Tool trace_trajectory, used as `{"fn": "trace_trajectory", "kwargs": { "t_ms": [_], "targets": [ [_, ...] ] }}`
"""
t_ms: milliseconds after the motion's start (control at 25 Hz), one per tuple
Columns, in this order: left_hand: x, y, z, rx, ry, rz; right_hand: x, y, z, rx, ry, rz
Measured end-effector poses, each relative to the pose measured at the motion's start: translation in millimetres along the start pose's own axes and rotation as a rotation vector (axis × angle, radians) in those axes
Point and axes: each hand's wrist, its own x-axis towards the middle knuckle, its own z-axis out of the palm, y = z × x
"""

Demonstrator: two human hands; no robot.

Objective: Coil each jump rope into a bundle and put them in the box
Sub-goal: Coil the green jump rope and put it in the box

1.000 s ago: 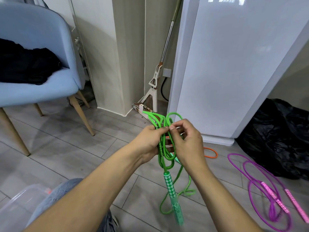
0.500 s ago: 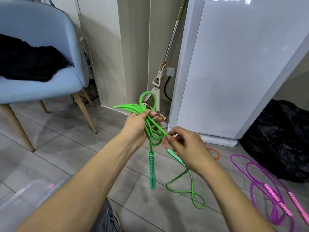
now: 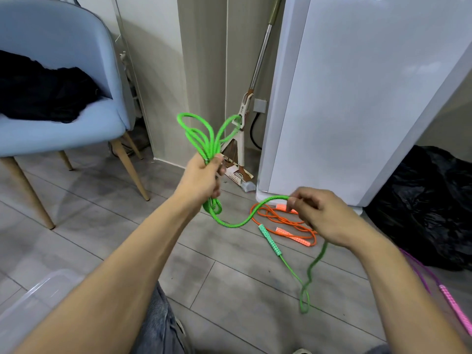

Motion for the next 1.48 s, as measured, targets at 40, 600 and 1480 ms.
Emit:
{"fn": "trace_trajectory", "kwargs": {
  "t_ms": [40, 600, 1480],
  "targets": [
    [-7, -2, 6, 0.051, -0.068, 0.017, 1, -10, 7, 0.054, 0.033, -0.032],
    [-39, -9, 18, 0.464, -0.512, 0.085, 9, -24, 50, 0.123, 0.319, -0.054],
    [-28, -25, 34, -0.046, -0.099, -0.135, 12, -38, 64, 0.061, 0.249, -0.054]
  ]
}}
